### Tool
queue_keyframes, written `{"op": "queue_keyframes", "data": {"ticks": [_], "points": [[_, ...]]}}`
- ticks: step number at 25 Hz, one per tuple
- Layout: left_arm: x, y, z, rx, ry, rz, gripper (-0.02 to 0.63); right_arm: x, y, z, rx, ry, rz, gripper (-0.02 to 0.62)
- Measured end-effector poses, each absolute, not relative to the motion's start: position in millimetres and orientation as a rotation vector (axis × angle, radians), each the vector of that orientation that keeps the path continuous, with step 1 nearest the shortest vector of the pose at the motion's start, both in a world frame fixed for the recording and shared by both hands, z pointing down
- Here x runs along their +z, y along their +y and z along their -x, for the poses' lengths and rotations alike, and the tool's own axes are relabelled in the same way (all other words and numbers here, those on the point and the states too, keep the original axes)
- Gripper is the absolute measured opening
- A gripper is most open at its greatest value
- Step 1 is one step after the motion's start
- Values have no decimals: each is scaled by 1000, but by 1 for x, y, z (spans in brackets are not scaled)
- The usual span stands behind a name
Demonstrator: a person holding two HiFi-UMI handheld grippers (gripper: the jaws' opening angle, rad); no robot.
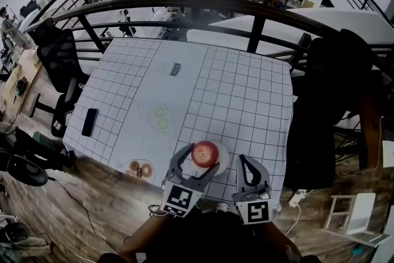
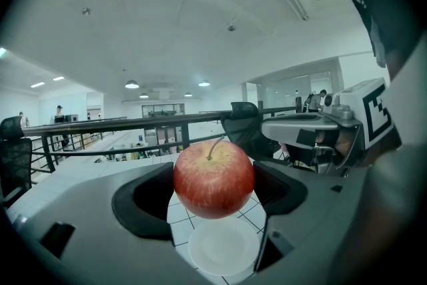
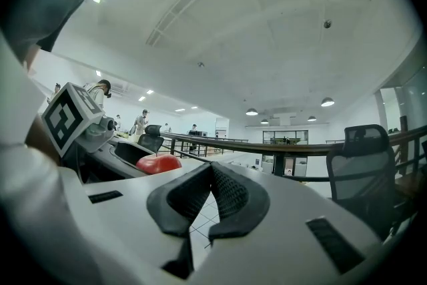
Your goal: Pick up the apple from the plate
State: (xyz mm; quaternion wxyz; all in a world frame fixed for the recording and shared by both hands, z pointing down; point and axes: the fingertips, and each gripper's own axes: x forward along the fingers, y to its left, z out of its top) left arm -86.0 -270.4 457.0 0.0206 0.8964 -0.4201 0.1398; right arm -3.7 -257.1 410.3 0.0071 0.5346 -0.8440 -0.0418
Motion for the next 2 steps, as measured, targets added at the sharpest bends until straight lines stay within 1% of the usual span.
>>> {"op": "queue_keyframes", "data": {"ticks": [2], "points": [[458, -271, 85, 434, -1299, -2782, 371, 410, -259, 3, -142, -2641, -1679, 23]]}}
